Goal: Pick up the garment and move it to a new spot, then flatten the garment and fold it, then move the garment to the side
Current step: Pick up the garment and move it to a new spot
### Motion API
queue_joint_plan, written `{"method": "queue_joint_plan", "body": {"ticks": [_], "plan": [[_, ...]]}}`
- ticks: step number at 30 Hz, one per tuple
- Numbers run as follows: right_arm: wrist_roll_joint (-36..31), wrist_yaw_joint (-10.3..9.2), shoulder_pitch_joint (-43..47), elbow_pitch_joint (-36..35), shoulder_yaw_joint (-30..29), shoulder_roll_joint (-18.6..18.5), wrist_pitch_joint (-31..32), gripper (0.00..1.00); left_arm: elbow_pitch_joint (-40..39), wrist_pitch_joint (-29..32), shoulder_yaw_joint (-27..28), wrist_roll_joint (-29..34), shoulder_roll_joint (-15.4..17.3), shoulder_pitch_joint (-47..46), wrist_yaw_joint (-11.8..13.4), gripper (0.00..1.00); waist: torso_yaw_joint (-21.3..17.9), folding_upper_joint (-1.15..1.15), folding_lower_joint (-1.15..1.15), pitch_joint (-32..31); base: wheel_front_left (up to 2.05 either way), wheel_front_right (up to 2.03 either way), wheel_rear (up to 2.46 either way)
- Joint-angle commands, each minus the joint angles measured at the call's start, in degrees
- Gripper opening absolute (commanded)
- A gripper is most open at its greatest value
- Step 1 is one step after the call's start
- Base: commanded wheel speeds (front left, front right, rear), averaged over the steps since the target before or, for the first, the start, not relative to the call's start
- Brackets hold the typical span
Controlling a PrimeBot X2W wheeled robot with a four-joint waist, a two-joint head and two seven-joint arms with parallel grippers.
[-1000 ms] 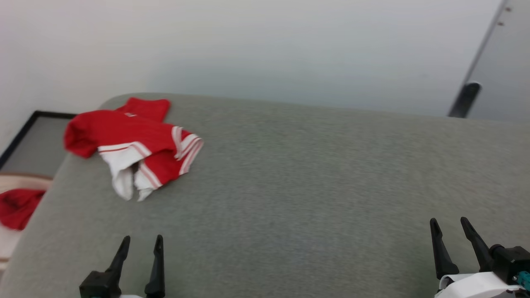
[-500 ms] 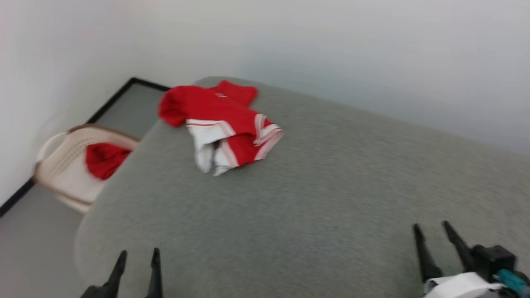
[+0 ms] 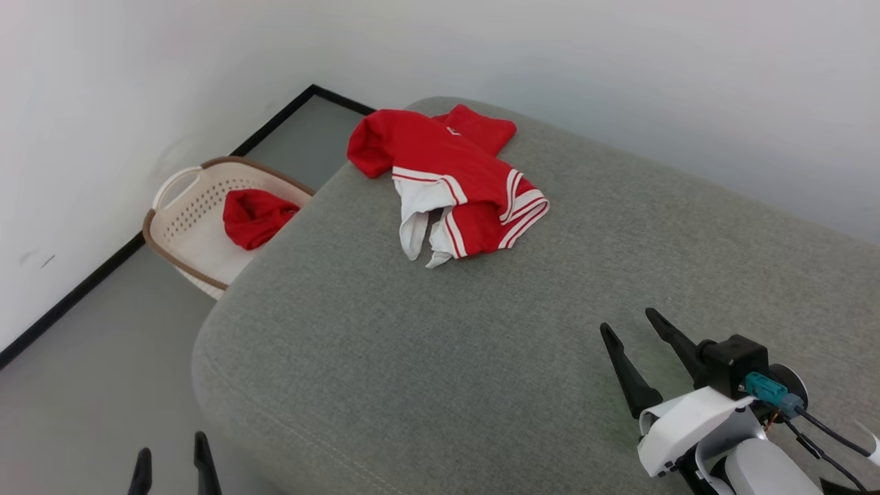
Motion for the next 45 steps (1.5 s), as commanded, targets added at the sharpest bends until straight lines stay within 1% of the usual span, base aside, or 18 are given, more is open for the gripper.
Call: {"method": "queue_joint_plan", "body": {"ticks": [1,7,12,16,20,21,23,25,27,28,30,32,36,37,39,41,43,45], "plan": [[0.55,0.02,-0.85,0.78,0.61,-0.48,-0.64,1.0,-0.62,-0.01,-0.53,-0.5,-0.11,0.75,0.81,1.0,0.37,0.0,0.0,0.37,-0.11,-0.11,-0.11],[2.26,0.02,-1.82,2.45,2.24,-0.9,-1.62,1.0,-1.46,-0.01,-1.5,-0.93,-0.08,1.62,1.69,1.0,0.17,0.0,0.0,0.04,-0.03,-0.03,-0.03],[2.65,0.02,-0.23,3.18,0.96,-1.44,-2.3,1.0,-0.38,-0.01,-2.74,1.03,0.06,-1.43,-0.94,1.0,-0.43,0.0,0.0,-0.17,0.0,0.0,0.0],[1.73,0.02,1.39,2.29,-1.09,-1.68,-2.47,1.0,1.78,-0.01,-4.59,2.16,1.75,-7.69,-4.07,1.0,-1.03,0.0,0.0,0.48,0.0,0.0,0.0],[-0.26,0.02,3.63,0.37,-3.98,-1.8,-2.55,1.0,5.83,-0.01,-6.74,1.81,4.85,-18.33,-6.55,1.0,-2.09,0.0,0.0,1.72,0.0,0.0,0.0],[-1.24,0.03,3.08,-0.56,-3.69,-1.54,-2.56,1.0,6.96,-0.01,-6.57,1.91,6.41,-20.91,-6.89,1.0,-3.61,0.0,0.0,2.83,0.0,0.0,0.0],[-2.63,0.03,1.46,-2.09,-3.15,-1.71,-2.44,1.0,9.12,-0.01,-6.18,0.35,7.9,-26.95,-7.49,1.0,-6.71,0.0,0.0,5.46,0.0,0.0,0.0],[-3.94,0.01,-0.09,-3.32,-2.1,-1.93,-1.9,1.0,11.93,-0.01,-6.36,0.55,10.99,-32.91,-7.83,1.0,-9.75,0.0,0.0,8.04,0.0,0.0,0.0],[-4.79,0.01,-1.78,-4.43,-1.02,-2.28,-1.55,1.0,15.39,0.08,-7.52,-0.97,13.07,-38.95,-8.13,1.0,-12.24,0.0,0.0,10.25,0.0,0.0,0.0],[-5.16,0.02,-3.24,-5.16,0.03,-2.12,-1.11,1.0,17.33,0.25,-8.32,-0.66,15.49,-41.58,-8.25,1.0,-14.03,0.0,0.0,11.67,0.0,0.0,0.0],[-5.2,0.0,-5.55,-5.98,1.15,-2.23,-0.94,1.0,21.24,0.83,-10.2,-3.92,17.29,-47.56,-8.24,1.0,-16.66,0.0,0.0,13.87,0.0,0.0,0.0],[-5.36,-0.01,-7.5,-6.31,2.29,-2.07,-0.86,1.0,25.22,1.69,-12.79,-5.49,20.97,-53.14,-8.27,1.0,-19.12,0.0,0.0,16.01,0.0,0.0,0.0],[-5.6,-0.01,-11.02,-6.71,4.24,-1.42,-1.26,1.0,34.35,5.12,-18.05,-13.9,23.9,-63.13,-8.24,1.0,-22.77,0.0,0.0,19.5,0.0,0.0,0.0],[-5.49,0.0,-11.51,-6.84,4.54,-1.37,-1.39,1.0,36.33,6.72,-19.15,-16.83,24.07,-65.17,-8.25,1.0,-23.38,0.0,0.0,20.27,0.0,0.0,0.0],[-5.18,0.0,-12.38,-7.31,5.34,-1.16,-1.53,1.0,40.33,10.21,-22.12,-20.11,26.53,-68.98,-8.22,1.0,-24.51,0.0,0.0,21.6,0.0,0.0,0.0],[-5.14,0.0,-13.39,-7.62,6.22,-1.23,-1.65,1.0,43.99,14.36,-24.5,-24.08,27.26,-71.95,-8.2,1.0,-25.62,0.0,0.0,22.72,0.0,0.0,0.0],[-5.42,0.0,-13.82,-7.92,6.52,-1.42,-1.85,1.0,47.23,19.94,-26.22,-28.46,27.09,-74.13,-8.22,1.0,-26.49,0.0,0.0,23.51,0.0,0.0,0.0],[-5.67,0.0,-14.3,-8.46,6.72,-1.41,-1.91,1.0,49.81,26.27,-28.53,-31.33,28.12,-75.54,-8.22,1.0,-27.22,0.0,0.0,24.16,0.0,0.0,0.0]]}}
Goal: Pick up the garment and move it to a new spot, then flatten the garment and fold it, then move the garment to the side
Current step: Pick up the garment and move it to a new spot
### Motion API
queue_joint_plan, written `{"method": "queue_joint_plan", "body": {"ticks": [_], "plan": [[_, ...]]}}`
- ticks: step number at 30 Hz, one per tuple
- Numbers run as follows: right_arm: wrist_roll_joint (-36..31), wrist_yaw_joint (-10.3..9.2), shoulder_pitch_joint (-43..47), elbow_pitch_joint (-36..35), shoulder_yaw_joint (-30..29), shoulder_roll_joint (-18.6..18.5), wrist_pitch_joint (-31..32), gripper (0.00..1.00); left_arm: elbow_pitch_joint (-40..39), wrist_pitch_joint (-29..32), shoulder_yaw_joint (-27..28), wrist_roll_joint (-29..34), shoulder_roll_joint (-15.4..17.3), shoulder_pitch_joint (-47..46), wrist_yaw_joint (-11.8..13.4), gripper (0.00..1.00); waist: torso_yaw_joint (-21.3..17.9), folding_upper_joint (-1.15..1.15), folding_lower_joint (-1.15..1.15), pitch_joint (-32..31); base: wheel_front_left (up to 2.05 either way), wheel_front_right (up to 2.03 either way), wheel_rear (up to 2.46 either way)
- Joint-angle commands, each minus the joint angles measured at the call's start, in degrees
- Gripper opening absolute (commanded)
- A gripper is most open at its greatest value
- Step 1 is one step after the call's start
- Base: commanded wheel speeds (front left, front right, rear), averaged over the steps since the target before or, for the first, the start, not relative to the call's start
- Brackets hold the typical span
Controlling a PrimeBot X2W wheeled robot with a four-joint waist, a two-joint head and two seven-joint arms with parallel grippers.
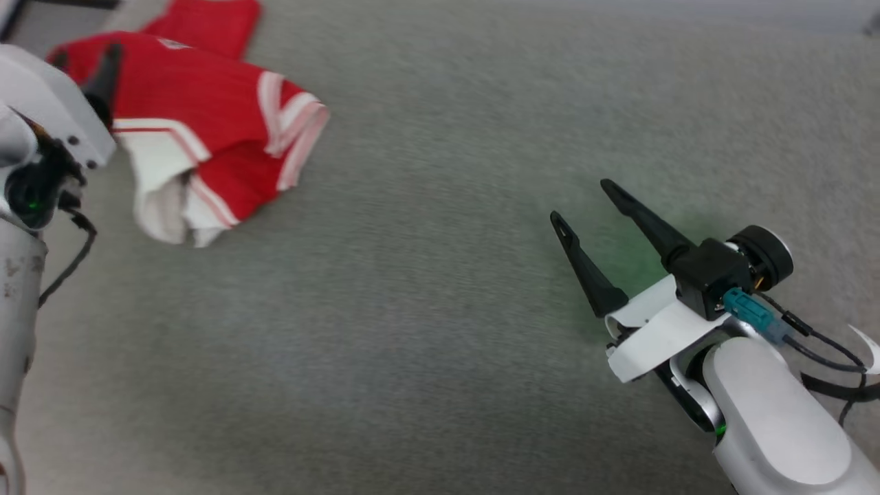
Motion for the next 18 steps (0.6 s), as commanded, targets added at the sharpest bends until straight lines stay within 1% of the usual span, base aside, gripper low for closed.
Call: {"method": "queue_joint_plan", "body": {"ticks": [1,2,4,6,8,11,15,18], "plan": [[-0.25,-0.04,-0.91,-0.51,-0.01,0.14,-0.23,1.0,0.58,1.77,-0.89,-0.65,0.86,-0.55,0.11,1.0,-6.43,0.0,0.0,6.3,0.0,0.0,0.0],[-0.46,-0.04,-1.13,-0.83,0.22,0.17,-0.29,1.0,1.71,4.41,-1.68,-2.03,1.58,-0.93,0.12,1.0,-6.86,0.0,0.0,6.63,0.0,0.0,0.0],[-1.12,-0.04,-1.69,-1.55,0.83,0.15,-0.31,1.0,3.58,9.16,-2.8,-4.49,1.97,-1.54,0.12,1.0,-7.71,0.0,0.0,7.29,0.0,0.0,0.0],[-1.65,-0.04,-2.16,-2.42,1.57,0.01,-0.2,1.0,4.89,11.49,-3.54,-6.09,2.5,-1.74,0.1,1.0,-8.46,0.0,0.0,7.83,0.0,0.0,0.0],[-2.08,-0.04,-2.58,-3.49,2.18,-0.05,0.04,1.0,6.53,12.59,-4.35,-6.91,3.26,-1.24,0.11,1.0,-9.32,0.0,0.0,8.28,0.0,0.0,0.0],[-2.58,-0.04,-3.37,-5.77,2.86,-0.21,0.69,1.0,8.73,13.44,-4.53,-8.86,3.32,-0.3,0.11,1.0,-10.5,0.0,0.0,9.06,0.0,0.0,0.0],[-3.06,-0.04,-3.38,-9.06,3.25,-0.36,1.81,1.0,11.04,15.52,-5.68,-10.89,1.92,1.54,0.1,1.0,-11.57,0.0,0.0,9.92,0.0,0.0,0.0],[-3.27,-0.04,-2.78,-11.32,3.34,-0.6,2.77,1.0,11.79,15.39,-6.51,-11.83,0.82,2.44,0.1,1.0,-11.88,0.0,0.0,10.67,0.0,0.0,0.0]]}}
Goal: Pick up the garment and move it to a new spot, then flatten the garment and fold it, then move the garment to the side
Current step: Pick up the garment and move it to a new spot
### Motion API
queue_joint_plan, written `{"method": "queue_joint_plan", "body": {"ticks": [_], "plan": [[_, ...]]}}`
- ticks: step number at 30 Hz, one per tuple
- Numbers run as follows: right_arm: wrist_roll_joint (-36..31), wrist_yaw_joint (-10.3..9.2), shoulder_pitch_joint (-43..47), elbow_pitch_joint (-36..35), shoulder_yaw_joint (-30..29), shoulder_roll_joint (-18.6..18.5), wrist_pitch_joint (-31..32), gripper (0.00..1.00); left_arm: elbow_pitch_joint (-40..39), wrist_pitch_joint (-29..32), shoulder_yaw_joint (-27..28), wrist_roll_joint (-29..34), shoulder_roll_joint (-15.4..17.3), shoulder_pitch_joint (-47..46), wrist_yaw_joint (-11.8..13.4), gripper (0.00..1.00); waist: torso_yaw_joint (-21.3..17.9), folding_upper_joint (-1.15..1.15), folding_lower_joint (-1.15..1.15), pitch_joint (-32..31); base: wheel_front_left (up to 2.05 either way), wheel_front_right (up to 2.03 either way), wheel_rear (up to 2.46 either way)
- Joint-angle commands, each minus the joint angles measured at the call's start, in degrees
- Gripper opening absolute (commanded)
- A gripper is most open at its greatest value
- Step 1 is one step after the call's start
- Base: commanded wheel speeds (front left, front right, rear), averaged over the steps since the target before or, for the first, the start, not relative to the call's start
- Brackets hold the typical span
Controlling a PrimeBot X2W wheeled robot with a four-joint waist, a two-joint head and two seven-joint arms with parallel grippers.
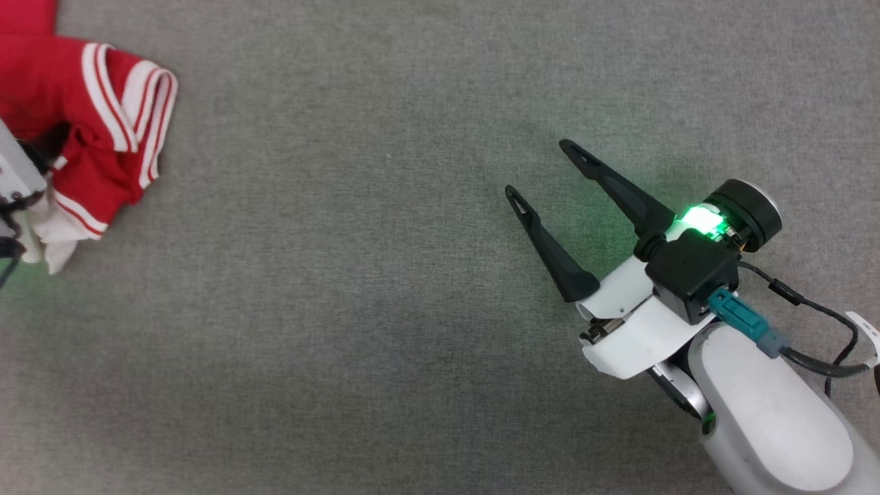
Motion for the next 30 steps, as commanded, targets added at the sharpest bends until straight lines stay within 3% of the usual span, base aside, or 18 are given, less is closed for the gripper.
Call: {"method": "queue_joint_plan", "body": {"ticks": [1,5,6,7,8,18,30], "plan": [[0.01,-0.04,0.3,-0.75,0.18,-0.16,0.24,1.0,1.71,1.3,-1.94,-0.33,-4.32,3.86,0.08,1.0,-1.16,0.0,0.0,1.4,0.0,0.0,0.0],[-0.31,-0.04,1.15,-2.51,0.29,-0.24,1.11,1.0,0.94,2.66,-3.71,-1.65,-5.73,5.2,0.04,1.0,-1.22,0.0,0.0,1.54,0.0,0.0,0.0],[-0.23,-0.04,1.2,-2.65,0.29,-0.27,1.25,1.0,0.23,2.58,-4.35,-1.83,-5.9,5.66,-0.05,0.69,-1.2,0.0,0.0,1.34,0.0,0.0,0.0],[-0.09,-0.04,1.2,-2.7,0.35,-0.26,1.3,1.0,-0.14,1.6,-4.57,-2.12,-5.64,5.94,-0.09,0.07,-1.22,0.0,0.0,1.03,0.0,0.0,0.0],[0.05,-0.04,1.13,-2.75,0.3,-0.26,1.15,1.0,-0.4,0.43,-4.27,-2.72,-5.23,5.72,-0.09,0.0,-1.22,0.0,0.0,0.75,0.0,0.0,0.0],[2.07,-0.04,4.2,0.35,-0.55,1.14,-0.71,1.0,-6.36,-10.75,-6.01,-4.94,-1.77,4.79,-0.21,0.0,-0.62,0.0,0.0,-7.04,0.0,0.0,0.0],[4.16,-0.04,10.93,3.24,-7.07,4.48,-3.07,1.0,-23.54,-16.25,-17.16,-6.93,-1.07,1.98,-0.03,0.0,-3.4,0.0,0.0,-14.65,0.0,0.0,0.0]]}}
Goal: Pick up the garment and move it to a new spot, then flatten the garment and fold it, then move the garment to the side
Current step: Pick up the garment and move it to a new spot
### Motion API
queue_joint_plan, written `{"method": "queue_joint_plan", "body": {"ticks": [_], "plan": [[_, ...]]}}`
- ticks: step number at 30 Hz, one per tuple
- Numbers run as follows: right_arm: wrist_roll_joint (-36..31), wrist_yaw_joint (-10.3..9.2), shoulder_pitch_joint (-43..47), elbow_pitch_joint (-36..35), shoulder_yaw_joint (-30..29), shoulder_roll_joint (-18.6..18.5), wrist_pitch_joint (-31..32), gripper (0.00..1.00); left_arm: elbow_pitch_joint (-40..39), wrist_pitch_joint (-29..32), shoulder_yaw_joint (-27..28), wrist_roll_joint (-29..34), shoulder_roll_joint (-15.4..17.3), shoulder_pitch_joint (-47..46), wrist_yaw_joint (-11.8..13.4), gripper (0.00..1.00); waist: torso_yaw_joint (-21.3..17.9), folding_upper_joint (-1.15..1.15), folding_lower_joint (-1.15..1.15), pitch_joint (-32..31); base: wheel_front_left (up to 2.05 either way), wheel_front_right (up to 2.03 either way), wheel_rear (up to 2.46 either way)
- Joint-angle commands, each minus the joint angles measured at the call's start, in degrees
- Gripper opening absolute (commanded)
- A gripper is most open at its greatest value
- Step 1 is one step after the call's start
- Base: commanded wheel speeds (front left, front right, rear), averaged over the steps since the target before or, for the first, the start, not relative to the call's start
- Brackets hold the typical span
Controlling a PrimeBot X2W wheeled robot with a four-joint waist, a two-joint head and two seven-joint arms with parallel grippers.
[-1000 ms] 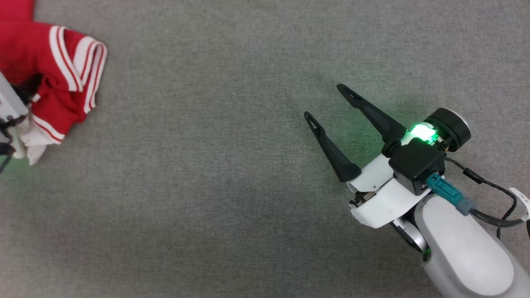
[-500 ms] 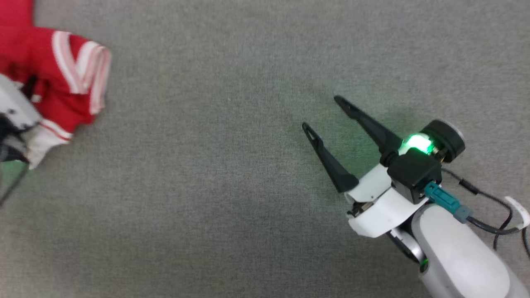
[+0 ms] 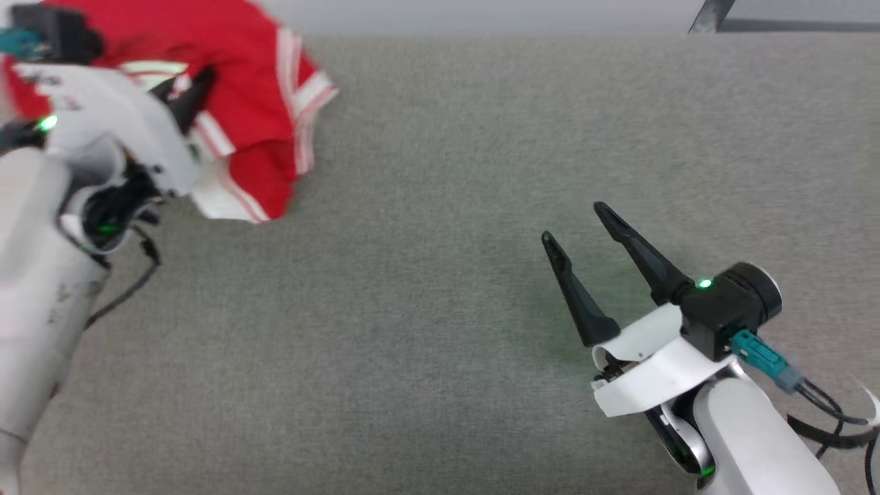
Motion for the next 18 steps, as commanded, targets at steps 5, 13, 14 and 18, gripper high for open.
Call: {"method": "queue_joint_plan", "body": {"ticks": [5,13,14,18], "plan": [[0.65,-0.04,3.0,0.09,-3.43,1.57,-0.75,1.0,-5.86,0.71,-5.14,-1.24,-1.26,-2.23,-0.15,0.0,-4.61,0.0,0.0,-2.71,0.0,0.0,0.0],[0.29,-0.04,6.3,-1.56,-10.21,3.56,-0.96,1.0,-13.77,1.8,-17.29,-1.12,-6.15,-5.95,-0.15,0.0,-10.5,0.0,0.0,-1.66,0.0,0.0,0.0],[0.19,-0.04,6.66,-1.89,-10.86,3.85,-0.97,1.0,-15.07,2.13,-19.18,-1.5,-7.03,-6.23,-0.15,0.0,-11.18,0.0,0.0,-1.39,0.0,0.0,0.0],[0.04,-0.04,7.29,-3.21,-12.78,4.84,-0.98,1.0,-18.6,4.03,-26.03,-3.31,-8.0,-7.55,-0.05,0.0,-13.71,0.0,0.0,-0.28,0.0,0.0,0.0]]}}
